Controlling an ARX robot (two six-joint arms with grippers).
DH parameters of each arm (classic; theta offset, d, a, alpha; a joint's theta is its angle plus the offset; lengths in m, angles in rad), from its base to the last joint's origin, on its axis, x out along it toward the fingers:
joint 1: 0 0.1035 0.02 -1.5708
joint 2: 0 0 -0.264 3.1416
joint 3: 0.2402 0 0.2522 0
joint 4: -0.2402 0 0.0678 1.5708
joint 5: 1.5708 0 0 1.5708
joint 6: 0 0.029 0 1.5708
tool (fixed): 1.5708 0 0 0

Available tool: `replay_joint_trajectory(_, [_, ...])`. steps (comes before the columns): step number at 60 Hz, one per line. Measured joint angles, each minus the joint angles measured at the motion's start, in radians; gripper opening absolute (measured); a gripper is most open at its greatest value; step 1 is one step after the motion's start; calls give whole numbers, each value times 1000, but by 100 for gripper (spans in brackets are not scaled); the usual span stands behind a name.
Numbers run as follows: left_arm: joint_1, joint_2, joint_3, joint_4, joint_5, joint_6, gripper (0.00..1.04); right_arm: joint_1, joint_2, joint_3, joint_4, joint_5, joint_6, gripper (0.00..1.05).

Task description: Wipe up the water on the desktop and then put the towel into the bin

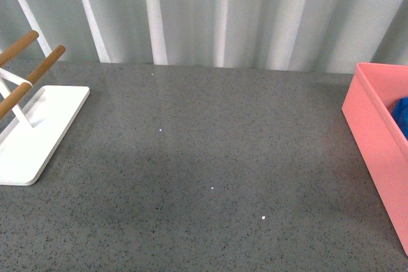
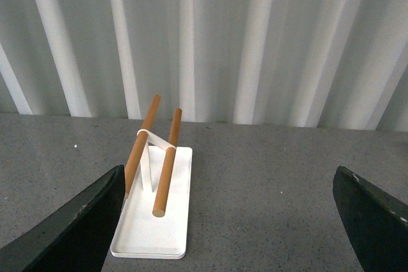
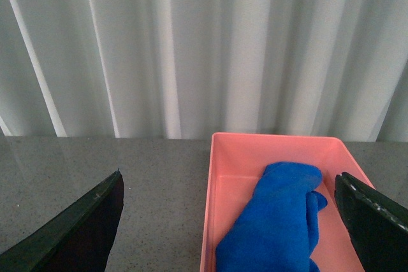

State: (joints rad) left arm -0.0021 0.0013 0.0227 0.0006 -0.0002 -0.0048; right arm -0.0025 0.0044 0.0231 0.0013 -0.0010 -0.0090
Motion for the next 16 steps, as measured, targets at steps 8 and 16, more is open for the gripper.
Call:
replay_joint_trajectory(8, [0,0,0,0,0,0,98,0,0,0,0,0,0,98])
replay_joint_trajectory(16, [0,0,0,0,0,0,98,0,0,0,0,0,0,98])
